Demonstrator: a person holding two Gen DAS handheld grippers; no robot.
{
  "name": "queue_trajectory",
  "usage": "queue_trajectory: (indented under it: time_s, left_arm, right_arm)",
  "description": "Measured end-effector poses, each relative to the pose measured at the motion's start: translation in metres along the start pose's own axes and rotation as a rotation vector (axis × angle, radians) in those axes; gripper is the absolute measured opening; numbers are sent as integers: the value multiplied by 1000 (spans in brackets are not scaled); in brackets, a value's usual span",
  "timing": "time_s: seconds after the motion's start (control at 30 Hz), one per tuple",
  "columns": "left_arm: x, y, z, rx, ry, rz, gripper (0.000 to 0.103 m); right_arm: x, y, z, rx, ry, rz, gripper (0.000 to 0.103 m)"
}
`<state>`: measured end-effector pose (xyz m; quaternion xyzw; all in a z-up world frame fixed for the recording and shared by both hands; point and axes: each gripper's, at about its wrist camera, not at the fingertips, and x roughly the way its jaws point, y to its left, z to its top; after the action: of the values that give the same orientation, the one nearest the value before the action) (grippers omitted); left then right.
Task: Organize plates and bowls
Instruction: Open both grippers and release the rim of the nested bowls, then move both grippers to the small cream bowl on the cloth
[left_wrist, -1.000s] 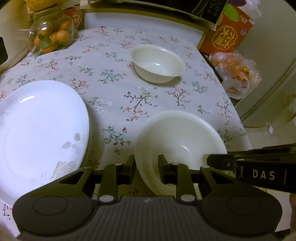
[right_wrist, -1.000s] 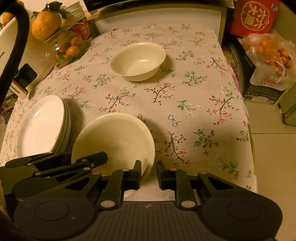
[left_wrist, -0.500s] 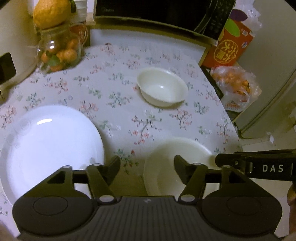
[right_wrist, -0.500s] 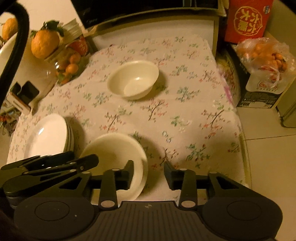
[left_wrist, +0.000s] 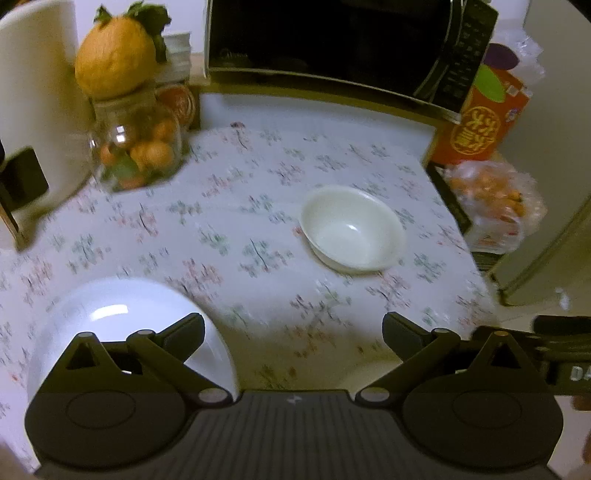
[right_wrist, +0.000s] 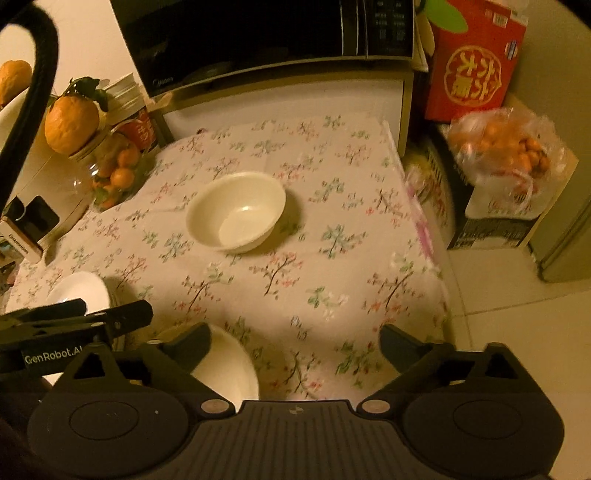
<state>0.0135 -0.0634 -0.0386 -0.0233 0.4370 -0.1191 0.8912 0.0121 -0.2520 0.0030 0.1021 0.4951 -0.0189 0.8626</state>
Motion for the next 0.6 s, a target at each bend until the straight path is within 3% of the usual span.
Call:
queue_trajectory:
  time_s: [0.1,0.2,0.27,0.4,0.5,0.6]
  left_arm:
    - [2,-4,8,43,-40,35,103]
    - [5,-1,16,75,-57,-44,103]
    - [11,7,22,9,-47,-97,103]
    - [29,12,35,-98,30,-20,103]
    - [40,11,43,-63,27,-7,103]
    - [54,10,48,-52,50,39,102]
  right_arm:
    - [0,-1,8,1,-30,-11,101]
    - [-1,-3,15,13,-63,-12,101]
    - [0,-6,21,22,-95,-29,101]
    - [9,-9,29,23,-128,-59,101]
    - [21,-11,35,11,-128,-66,101]
    - [31,-16,42,32,-100,-13,101]
